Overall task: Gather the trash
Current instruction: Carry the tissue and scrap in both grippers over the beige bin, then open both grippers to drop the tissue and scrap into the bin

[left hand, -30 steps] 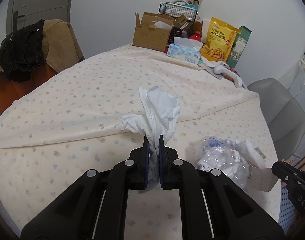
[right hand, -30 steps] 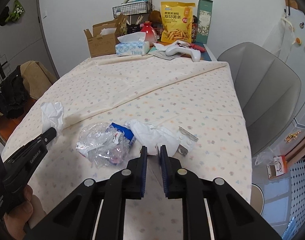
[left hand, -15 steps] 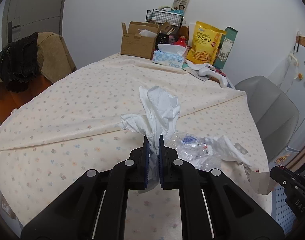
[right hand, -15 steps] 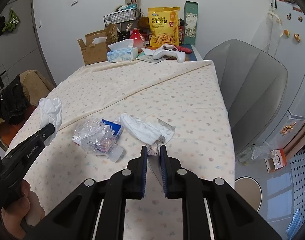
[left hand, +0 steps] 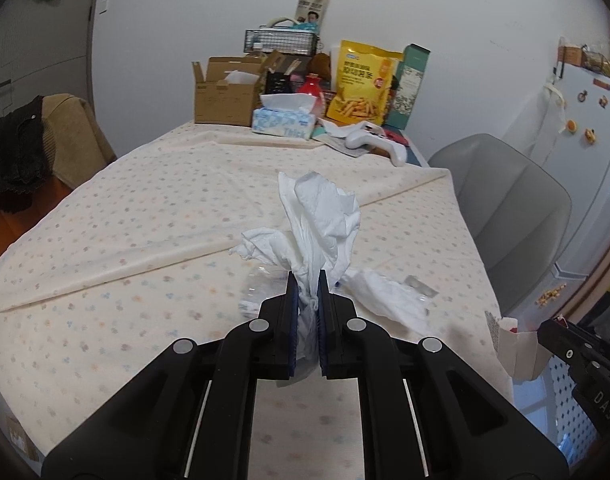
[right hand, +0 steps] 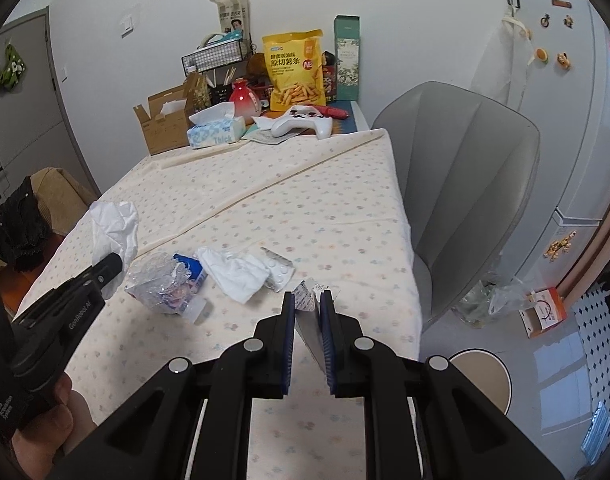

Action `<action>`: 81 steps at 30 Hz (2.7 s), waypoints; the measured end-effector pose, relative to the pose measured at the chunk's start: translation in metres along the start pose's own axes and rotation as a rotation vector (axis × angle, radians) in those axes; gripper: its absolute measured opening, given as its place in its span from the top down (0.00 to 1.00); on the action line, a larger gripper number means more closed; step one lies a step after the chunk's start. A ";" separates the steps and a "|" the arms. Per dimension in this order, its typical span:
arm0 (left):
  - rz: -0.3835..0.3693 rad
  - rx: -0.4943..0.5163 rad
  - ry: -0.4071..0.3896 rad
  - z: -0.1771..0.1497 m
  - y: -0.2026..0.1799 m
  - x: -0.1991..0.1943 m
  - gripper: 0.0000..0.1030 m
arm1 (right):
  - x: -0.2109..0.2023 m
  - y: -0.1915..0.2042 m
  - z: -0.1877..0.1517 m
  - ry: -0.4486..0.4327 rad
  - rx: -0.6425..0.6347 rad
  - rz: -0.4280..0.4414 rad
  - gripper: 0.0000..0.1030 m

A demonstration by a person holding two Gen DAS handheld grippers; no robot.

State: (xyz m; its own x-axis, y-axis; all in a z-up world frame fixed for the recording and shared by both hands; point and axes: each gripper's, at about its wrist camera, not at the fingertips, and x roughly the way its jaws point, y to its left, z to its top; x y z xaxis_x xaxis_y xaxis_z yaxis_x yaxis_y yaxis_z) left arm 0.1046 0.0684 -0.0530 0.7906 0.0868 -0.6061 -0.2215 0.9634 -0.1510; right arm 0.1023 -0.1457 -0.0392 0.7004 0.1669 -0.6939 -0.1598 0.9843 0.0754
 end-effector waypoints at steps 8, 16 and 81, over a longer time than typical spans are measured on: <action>-0.061 0.069 -0.007 -0.004 -0.047 -0.005 0.92 | -0.020 -0.040 -0.002 -0.033 0.062 -0.046 0.87; -0.118 0.147 0.001 -0.012 -0.102 -0.007 0.92 | -0.033 -0.082 -0.007 -0.052 0.127 -0.085 0.87; -0.320 0.586 0.277 -0.125 -0.411 0.108 0.92 | 0.040 -0.383 -0.095 0.091 0.556 -0.300 0.55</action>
State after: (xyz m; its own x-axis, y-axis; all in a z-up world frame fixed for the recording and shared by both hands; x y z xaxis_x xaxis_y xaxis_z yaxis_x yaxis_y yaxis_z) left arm 0.2094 -0.3498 -0.1544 0.5749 -0.2151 -0.7894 0.4009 0.9151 0.0426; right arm 0.1256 -0.5212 -0.1637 0.5927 -0.1018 -0.7990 0.4357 0.8748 0.2118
